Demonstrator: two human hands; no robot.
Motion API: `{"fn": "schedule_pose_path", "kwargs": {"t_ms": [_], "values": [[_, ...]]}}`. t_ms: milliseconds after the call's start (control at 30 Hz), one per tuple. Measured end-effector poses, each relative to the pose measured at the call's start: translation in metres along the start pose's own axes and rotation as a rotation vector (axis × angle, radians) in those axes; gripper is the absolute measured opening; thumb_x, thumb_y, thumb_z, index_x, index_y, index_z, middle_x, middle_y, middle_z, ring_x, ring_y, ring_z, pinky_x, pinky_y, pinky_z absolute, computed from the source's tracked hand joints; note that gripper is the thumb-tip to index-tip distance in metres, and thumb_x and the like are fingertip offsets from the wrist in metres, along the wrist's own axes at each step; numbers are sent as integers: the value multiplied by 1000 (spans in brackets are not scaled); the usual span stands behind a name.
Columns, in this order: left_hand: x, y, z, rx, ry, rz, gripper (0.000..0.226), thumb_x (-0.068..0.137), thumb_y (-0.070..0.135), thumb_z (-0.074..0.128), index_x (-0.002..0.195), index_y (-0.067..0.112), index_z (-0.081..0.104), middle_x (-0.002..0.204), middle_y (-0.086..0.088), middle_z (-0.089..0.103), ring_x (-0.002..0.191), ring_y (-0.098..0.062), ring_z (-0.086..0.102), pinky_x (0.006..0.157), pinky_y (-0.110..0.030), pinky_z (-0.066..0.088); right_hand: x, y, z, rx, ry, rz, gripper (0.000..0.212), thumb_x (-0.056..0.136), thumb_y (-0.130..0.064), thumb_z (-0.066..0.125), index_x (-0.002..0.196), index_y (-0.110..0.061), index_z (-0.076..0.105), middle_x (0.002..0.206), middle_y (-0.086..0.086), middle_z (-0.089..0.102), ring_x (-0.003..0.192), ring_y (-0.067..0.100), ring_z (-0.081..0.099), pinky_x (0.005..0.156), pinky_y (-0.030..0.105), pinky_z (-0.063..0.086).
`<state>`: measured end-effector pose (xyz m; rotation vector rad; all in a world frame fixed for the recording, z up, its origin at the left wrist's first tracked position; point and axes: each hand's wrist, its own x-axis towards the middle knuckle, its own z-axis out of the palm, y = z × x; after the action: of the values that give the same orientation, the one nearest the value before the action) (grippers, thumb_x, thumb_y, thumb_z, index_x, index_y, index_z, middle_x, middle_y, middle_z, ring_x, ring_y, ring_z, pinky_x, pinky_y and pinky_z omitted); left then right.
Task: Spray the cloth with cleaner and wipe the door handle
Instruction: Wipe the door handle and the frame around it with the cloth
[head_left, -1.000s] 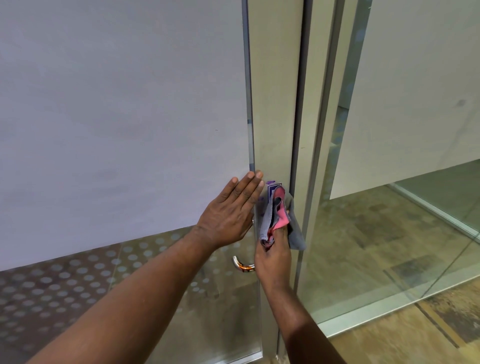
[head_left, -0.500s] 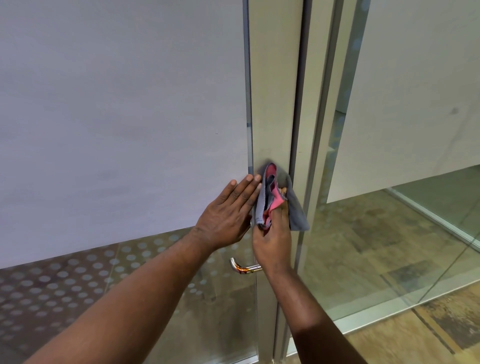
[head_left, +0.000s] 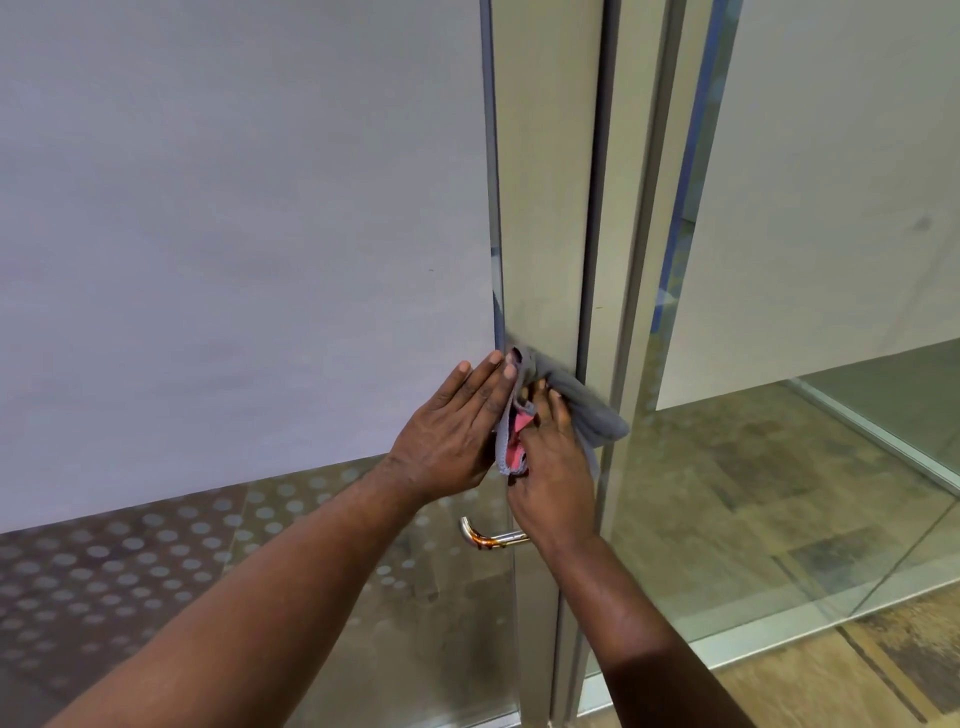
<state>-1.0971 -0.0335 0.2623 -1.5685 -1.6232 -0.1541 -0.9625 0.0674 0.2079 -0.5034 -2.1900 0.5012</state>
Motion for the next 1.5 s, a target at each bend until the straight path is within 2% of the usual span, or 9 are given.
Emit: {"fn": "schedule_pose_path", "kwargs": {"t_ms": [100,233,533,733,867,1000,1133,1333,1500], "values": [[1,1,0,-12,-10,-11,90,100,40,61,161,-5,12,171,-20,12,160,-31,12,131,-45,10,-15,5,0,-49,-86,-23,72,93,-16,63,161,-22,36,170,-2,31,161,12,7,129,42,22],[0,-1,2,17,-103,-14,102,96,51,58,162,-3,3,173,-17,-2,161,-30,1,131,-43,0,-34,9,0,-67,-183,13,74,96,-19,62,163,-23,31,171,-5,24,159,9,8,130,41,20],[1,0,-4,3,-140,-25,110,90,48,64,163,0,-1,173,-15,-3,162,-27,-1,131,-41,-1,-47,10,-8,-51,-301,42,74,96,-15,61,163,-22,31,172,-4,24,159,10,11,130,35,15],[3,0,-8,-23,-143,-24,103,92,46,63,163,-1,4,173,-17,6,162,-29,1,131,-42,2,-30,3,-13,-27,-215,29,82,94,-13,65,165,-22,24,173,-4,20,160,11,6,130,40,20],[3,0,-8,-52,-103,-18,97,97,49,61,162,-3,12,172,-19,12,161,-30,7,131,-45,7,-7,-1,-20,-1,-113,-7,84,92,-9,64,165,-22,23,172,-6,20,159,5,-1,128,34,21],[5,0,-9,-63,-56,3,90,97,33,60,163,-2,9,172,-19,15,161,-31,11,131,-47,9,-1,7,-22,67,-81,6,82,91,0,58,164,-23,28,170,-15,15,157,-4,-5,126,26,16],[4,-1,-7,-62,-76,4,88,95,20,58,162,-2,7,172,-17,9,161,-31,7,131,-47,8,-10,13,-17,100,-84,2,83,85,8,56,161,-18,35,170,-9,25,158,0,4,125,19,12],[3,0,-7,-20,-137,9,78,91,15,31,162,-1,4,171,-15,1,161,-26,-8,131,-40,-6,-45,29,-5,-20,-259,-7,82,86,-2,66,161,-19,35,168,-4,32,157,12,21,128,41,27],[3,1,-9,-2,-145,1,76,90,15,28,162,-1,7,171,-15,3,160,-24,-12,130,-39,-8,-54,38,-7,-34,-377,-4,75,90,-1,59,160,-18,38,167,-4,33,157,13,25,130,32,16]]}}
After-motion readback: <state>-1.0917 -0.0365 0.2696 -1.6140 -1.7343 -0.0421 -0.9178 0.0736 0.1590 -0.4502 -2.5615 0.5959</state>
